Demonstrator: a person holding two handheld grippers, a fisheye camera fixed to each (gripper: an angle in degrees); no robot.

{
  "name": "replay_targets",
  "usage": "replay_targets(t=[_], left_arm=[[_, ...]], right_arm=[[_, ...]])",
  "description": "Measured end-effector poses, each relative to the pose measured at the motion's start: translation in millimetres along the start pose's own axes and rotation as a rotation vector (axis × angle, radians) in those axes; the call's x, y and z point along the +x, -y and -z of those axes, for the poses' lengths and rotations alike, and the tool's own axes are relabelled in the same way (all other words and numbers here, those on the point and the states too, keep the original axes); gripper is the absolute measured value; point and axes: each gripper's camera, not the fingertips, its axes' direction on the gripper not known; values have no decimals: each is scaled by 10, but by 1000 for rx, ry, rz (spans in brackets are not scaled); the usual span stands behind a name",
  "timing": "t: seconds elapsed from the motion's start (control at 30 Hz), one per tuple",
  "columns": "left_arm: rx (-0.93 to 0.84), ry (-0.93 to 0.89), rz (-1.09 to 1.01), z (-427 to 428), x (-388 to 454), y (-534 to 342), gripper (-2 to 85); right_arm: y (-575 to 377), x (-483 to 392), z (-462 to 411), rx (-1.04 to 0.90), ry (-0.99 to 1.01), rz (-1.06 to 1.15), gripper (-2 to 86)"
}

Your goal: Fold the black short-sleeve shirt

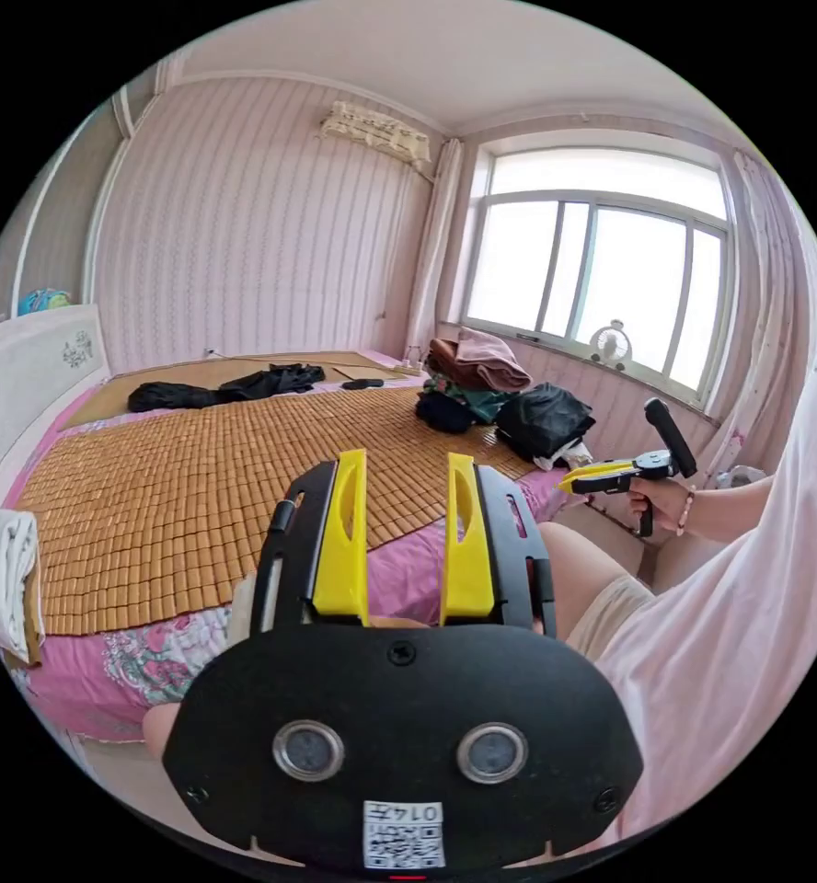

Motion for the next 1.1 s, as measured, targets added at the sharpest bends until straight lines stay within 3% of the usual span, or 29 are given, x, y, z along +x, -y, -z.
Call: replay_targets(t=[0.17,0.37,0.73,0.97,1.1], left_arm=[[-48,-52,-54,-683,765,40,126],[-123,-96,-150,-1706,1676,242,133],[-341,-417,-293,-4422,3500,530,136],[-448,-450,-346,-5786,4290,686,136],[-463,-402,-320,-6364,4534,745,135]], right_arm=[[-335,837,291,66,-102,-101,114],[-539,1754,433,94,-81,-211,126],[-455,3281,1009,276,-92,-301,111],[-56,3945,1181,327,-192,-333,145],[79,4300,1077,277,-145,-416,145]])
